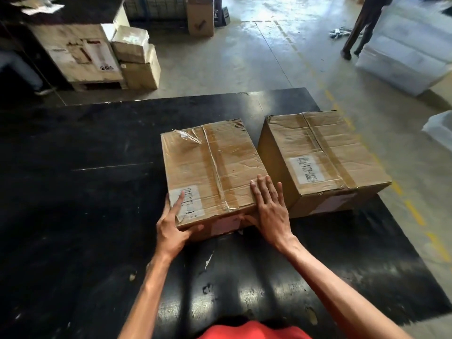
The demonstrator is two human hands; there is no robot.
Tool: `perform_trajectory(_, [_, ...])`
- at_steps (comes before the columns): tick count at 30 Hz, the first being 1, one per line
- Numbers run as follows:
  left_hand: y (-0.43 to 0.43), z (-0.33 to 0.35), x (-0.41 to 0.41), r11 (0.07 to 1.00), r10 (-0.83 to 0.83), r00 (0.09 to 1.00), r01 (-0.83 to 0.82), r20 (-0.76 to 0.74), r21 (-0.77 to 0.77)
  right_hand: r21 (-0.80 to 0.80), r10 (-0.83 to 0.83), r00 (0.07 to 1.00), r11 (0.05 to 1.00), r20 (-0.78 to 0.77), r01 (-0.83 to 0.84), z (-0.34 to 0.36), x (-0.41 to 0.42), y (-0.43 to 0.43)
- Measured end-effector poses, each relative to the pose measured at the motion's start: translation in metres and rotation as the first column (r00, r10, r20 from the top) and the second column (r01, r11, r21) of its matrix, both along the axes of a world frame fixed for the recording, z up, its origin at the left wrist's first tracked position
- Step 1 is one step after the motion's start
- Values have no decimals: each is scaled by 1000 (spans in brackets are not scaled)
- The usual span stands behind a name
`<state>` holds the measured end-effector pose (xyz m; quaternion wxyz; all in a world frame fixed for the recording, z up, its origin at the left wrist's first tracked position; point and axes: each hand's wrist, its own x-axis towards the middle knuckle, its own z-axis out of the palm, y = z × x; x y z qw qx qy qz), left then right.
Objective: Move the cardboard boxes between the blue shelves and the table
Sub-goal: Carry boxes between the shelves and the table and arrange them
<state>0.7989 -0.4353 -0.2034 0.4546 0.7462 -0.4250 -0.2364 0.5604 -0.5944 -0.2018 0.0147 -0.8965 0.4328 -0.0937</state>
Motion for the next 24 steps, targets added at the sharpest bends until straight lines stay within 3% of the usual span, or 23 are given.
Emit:
perform_trajectory(15, [-32, 0, -20, 992, -126, 991, 126, 42, 3, -98, -40, 991, 995, -125, 27, -2, -42, -18])
perform_trajectory(20, [-40, 1, -36, 992, -127, 989, 125, 77, 32, -72, -67, 988, 996, -143, 57, 1, -54, -23])
perform_trajectory(24, [-38, 7, -35, 986, -134, 989, 126, 67, 112, 50, -30, 987, 998, -155, 38, 12, -54, -23])
